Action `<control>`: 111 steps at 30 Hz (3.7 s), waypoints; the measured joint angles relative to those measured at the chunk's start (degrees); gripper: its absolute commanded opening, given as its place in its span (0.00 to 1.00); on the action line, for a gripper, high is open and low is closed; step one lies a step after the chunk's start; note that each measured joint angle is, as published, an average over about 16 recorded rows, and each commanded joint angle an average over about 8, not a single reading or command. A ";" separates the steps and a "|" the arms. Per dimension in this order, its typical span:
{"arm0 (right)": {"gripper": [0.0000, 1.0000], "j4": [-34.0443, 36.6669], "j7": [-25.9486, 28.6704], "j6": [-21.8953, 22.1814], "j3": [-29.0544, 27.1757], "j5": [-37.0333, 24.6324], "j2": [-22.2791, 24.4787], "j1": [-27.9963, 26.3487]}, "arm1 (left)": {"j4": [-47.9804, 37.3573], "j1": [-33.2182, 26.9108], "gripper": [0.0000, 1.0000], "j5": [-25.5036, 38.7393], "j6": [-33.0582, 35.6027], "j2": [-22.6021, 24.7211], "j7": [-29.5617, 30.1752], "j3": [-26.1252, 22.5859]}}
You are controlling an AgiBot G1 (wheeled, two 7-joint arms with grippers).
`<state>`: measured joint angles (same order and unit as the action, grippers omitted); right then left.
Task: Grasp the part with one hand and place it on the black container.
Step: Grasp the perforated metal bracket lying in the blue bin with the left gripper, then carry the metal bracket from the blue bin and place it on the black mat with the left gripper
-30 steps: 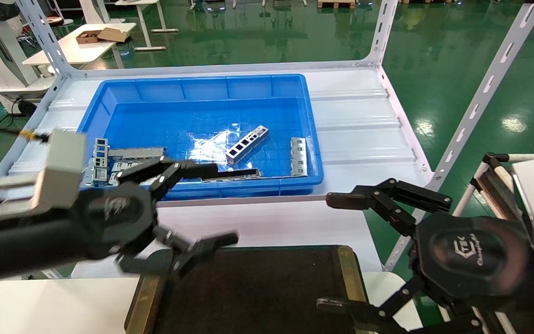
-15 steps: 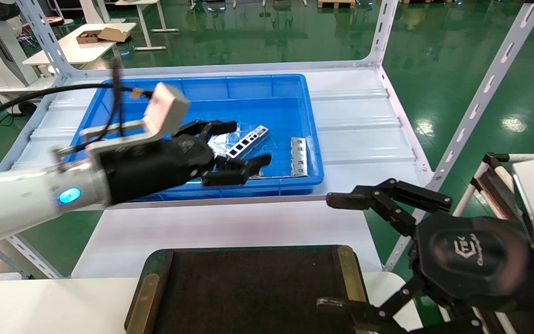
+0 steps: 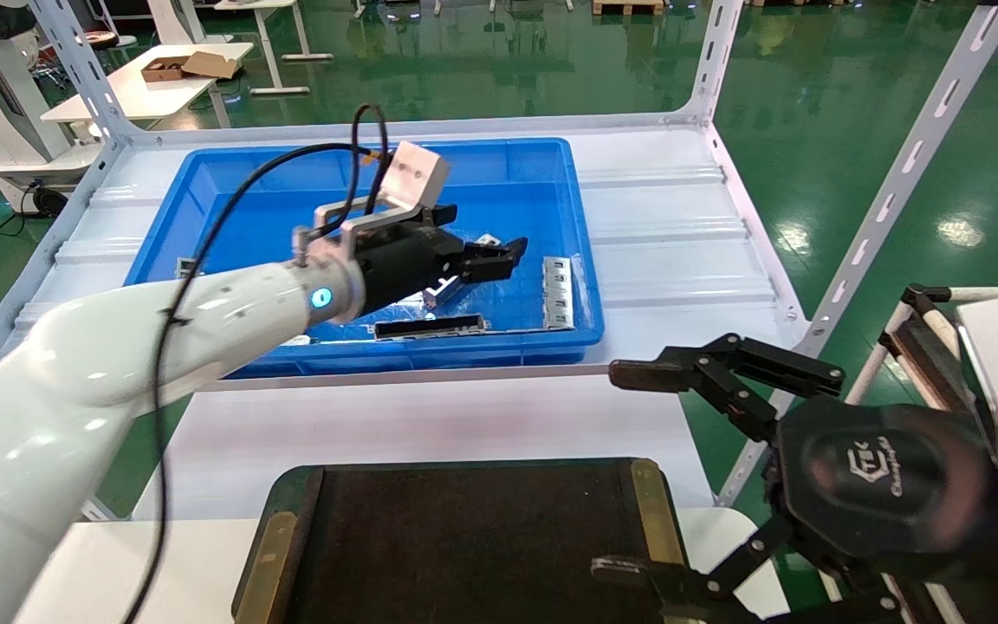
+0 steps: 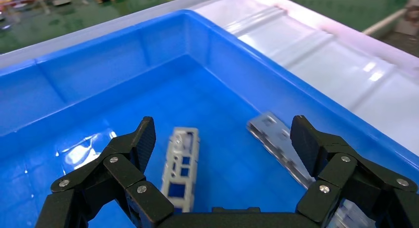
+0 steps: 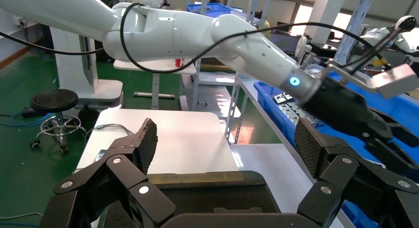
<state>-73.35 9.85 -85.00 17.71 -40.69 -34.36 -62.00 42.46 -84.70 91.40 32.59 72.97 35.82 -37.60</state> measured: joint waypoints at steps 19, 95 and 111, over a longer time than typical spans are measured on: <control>0.00 0.00 -0.02 0.02 0.04 0.03 0.02 -0.01 | -13.50 -3.19 0.02 -2.92 -8.03 4.99 -1.25 -7.56; 0.00 0.00 -0.11 0.09 0.21 0.15 0.09 -0.05 | 28.73 15.62 0.00 -42.74 8.42 -25.10 -8.96 -6.40; 0.00 0.00 -0.12 0.10 0.25 0.17 0.10 -0.06 | 34.98 32.27 0.00 -43.03 -0.92 -26.19 -7.91 -10.14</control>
<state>-73.35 9.72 -84.90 17.95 -40.52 -34.26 -62.06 77.44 -52.43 48.37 31.66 46.79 27.91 -47.74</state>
